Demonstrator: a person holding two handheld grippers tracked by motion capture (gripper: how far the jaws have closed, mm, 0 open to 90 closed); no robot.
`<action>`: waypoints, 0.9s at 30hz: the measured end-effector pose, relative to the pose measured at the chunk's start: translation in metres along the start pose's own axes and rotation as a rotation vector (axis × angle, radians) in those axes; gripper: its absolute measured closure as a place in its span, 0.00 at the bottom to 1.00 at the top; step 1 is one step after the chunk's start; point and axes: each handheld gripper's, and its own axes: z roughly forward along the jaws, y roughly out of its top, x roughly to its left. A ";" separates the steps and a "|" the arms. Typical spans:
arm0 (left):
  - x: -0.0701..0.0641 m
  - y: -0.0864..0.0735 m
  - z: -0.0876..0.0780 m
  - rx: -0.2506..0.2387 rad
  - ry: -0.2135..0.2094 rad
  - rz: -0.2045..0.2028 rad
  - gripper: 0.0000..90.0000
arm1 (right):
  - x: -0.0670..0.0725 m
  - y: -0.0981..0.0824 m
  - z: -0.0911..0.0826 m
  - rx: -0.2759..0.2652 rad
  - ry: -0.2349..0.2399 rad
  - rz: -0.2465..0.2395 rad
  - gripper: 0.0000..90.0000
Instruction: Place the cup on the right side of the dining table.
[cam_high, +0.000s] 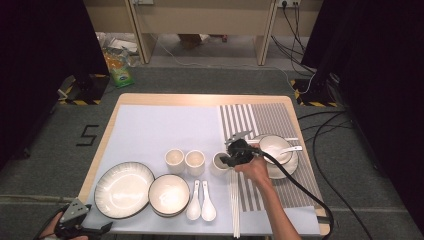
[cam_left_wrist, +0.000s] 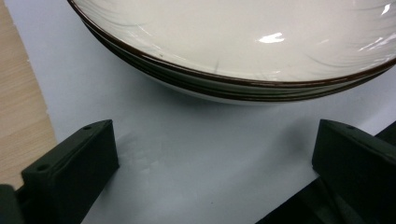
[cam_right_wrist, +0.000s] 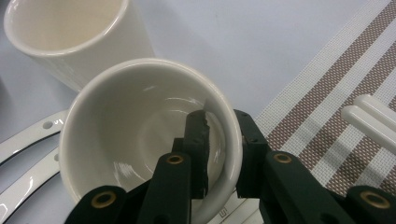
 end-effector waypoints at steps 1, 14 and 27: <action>0.000 0.000 0.000 -0.003 0.003 0.000 0.00 | -0.002 -0.001 -0.001 -0.011 0.003 0.013 0.88; 0.000 0.000 0.000 0.000 -0.001 0.000 0.00 | -0.011 -0.002 -0.007 -0.076 0.011 0.071 0.90; 0.000 0.001 0.000 0.005 -0.001 -0.002 0.00 | -0.021 0.014 -0.021 -0.121 -0.027 0.105 0.90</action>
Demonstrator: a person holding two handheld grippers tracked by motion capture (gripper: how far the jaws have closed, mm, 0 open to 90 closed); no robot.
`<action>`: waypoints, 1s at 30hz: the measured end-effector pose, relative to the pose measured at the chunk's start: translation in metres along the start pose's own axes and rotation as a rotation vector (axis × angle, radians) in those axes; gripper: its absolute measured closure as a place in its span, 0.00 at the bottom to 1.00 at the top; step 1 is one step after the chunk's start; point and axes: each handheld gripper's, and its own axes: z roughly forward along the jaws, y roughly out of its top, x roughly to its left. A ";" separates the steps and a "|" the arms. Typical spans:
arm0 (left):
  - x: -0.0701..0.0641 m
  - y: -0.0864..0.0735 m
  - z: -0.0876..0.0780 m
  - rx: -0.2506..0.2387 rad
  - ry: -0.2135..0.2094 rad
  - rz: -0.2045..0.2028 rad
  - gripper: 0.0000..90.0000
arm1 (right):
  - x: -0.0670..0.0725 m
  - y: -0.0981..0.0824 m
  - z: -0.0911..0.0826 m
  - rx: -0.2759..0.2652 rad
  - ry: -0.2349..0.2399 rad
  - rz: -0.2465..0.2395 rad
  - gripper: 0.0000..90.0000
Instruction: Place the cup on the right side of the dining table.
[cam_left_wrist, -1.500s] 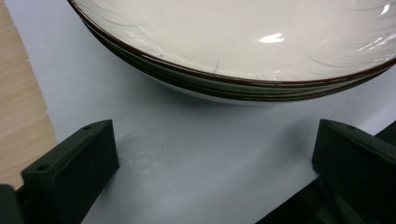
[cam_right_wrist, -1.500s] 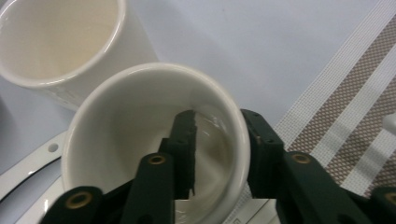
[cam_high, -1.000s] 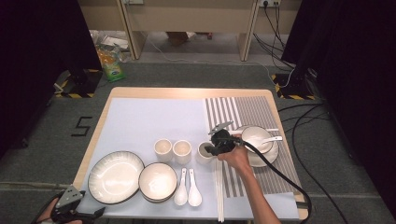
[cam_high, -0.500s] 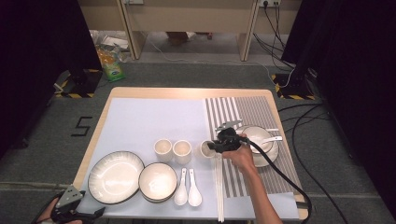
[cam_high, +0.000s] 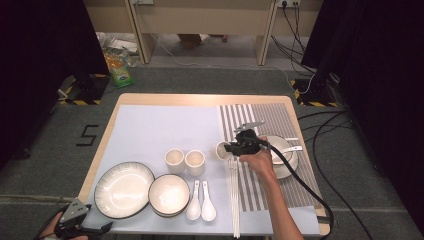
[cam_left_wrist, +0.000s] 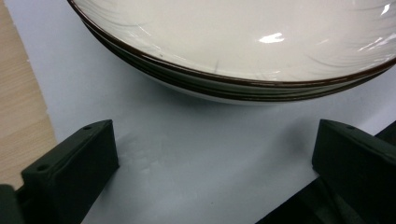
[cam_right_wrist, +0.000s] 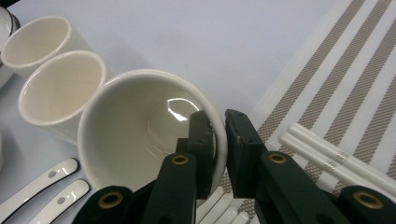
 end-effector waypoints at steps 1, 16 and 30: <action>0.000 0.000 0.000 -0.001 -0.001 0.002 0.00 | -0.001 0.002 -0.001 -0.002 -0.007 0.004 0.90; 0.000 0.000 0.000 0.002 -0.005 0.003 0.00 | -0.024 0.026 0.001 -0.035 -0.069 0.097 0.90; 0.000 -0.001 0.000 -0.011 0.000 0.000 0.00 | -0.022 0.054 0.020 0.106 -0.172 0.023 0.94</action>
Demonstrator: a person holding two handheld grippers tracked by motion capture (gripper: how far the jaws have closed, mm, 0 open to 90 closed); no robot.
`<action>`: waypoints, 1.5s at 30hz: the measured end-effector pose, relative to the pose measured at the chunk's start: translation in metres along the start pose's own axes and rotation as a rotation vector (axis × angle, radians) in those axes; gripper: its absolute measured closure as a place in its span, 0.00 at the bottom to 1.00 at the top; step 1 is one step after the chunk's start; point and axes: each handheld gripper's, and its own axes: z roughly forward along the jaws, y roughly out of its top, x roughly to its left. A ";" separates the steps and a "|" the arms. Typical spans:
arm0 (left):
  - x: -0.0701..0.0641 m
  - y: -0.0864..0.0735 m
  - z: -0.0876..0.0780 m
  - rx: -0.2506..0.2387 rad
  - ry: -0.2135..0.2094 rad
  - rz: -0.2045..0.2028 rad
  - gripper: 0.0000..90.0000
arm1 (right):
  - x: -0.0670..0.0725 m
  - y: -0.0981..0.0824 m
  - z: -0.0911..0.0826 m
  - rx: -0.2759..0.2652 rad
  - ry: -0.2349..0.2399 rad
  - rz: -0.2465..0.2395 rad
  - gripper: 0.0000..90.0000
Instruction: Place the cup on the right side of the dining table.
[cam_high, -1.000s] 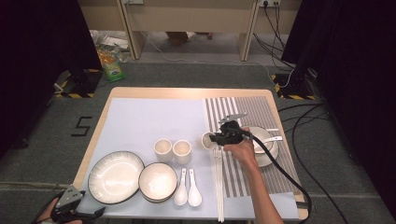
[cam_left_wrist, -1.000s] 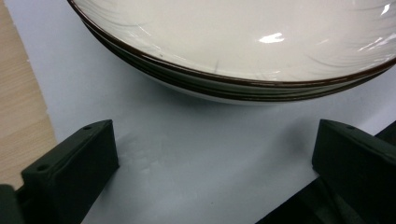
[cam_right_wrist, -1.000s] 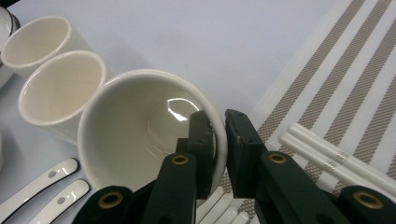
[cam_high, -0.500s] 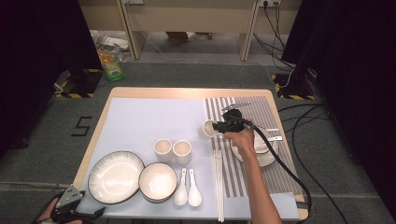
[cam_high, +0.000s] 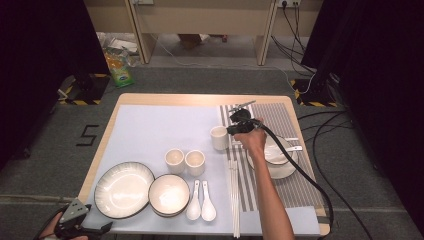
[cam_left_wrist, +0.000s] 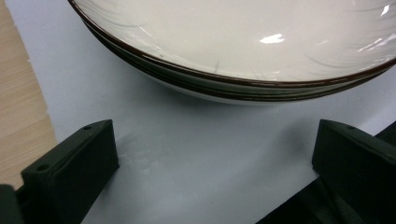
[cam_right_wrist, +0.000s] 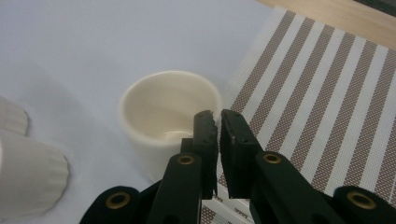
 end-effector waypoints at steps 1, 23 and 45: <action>0.000 0.000 0.000 0.000 -0.002 0.000 0.00 | 0.002 0.000 0.002 0.000 0.008 -0.001 0.94; 0.000 0.000 0.000 -0.001 -0.002 0.000 0.00 | -0.002 -0.004 -0.002 0.029 0.030 0.040 0.87; 0.000 0.000 0.000 -0.002 -0.002 0.000 0.00 | 0.001 -0.007 0.017 0.069 0.039 0.069 0.85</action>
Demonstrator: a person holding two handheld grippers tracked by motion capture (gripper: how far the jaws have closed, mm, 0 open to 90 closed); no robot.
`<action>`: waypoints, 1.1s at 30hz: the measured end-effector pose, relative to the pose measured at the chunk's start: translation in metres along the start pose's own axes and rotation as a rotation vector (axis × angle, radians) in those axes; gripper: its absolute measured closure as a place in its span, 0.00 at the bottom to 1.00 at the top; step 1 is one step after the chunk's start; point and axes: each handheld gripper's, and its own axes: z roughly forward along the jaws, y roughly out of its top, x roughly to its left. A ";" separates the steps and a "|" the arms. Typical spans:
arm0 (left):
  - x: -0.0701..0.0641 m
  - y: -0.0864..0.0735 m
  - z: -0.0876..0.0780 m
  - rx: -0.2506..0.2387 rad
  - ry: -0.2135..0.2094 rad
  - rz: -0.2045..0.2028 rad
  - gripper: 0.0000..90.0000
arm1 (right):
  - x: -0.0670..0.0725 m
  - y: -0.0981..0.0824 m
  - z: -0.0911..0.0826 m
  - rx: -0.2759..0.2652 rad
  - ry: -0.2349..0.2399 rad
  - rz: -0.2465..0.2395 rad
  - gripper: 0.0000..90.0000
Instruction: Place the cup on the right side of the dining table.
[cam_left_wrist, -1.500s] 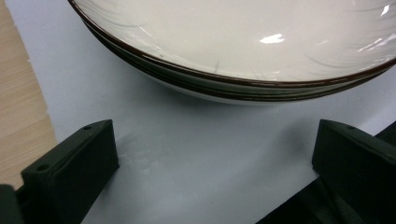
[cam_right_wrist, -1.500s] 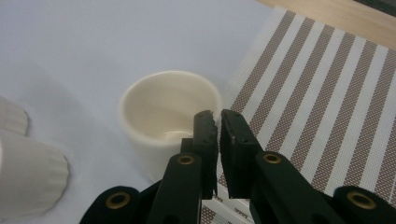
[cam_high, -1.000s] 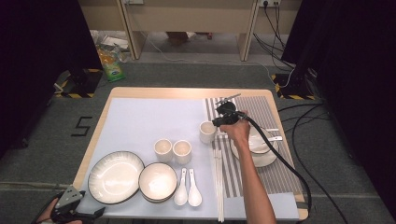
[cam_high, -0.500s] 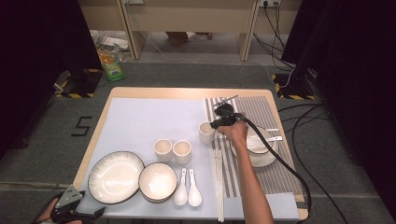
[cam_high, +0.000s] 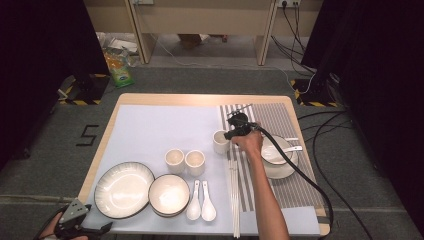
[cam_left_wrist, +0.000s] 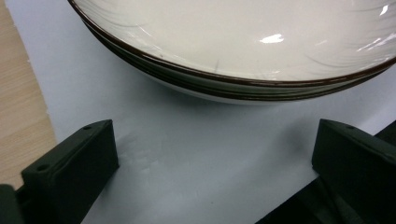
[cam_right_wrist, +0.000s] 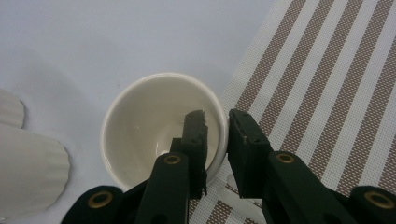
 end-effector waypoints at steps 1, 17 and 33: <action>0.000 0.000 0.000 0.000 0.000 0.000 0.00 | 0.000 0.000 0.001 0.002 0.001 0.000 0.85; 0.000 0.000 0.000 0.001 0.000 0.000 0.00 | 0.002 0.002 0.024 0.092 -0.037 -0.002 0.84; 0.000 0.000 0.000 0.001 -0.001 0.000 0.00 | -0.002 0.005 0.020 0.043 -0.112 0.023 0.88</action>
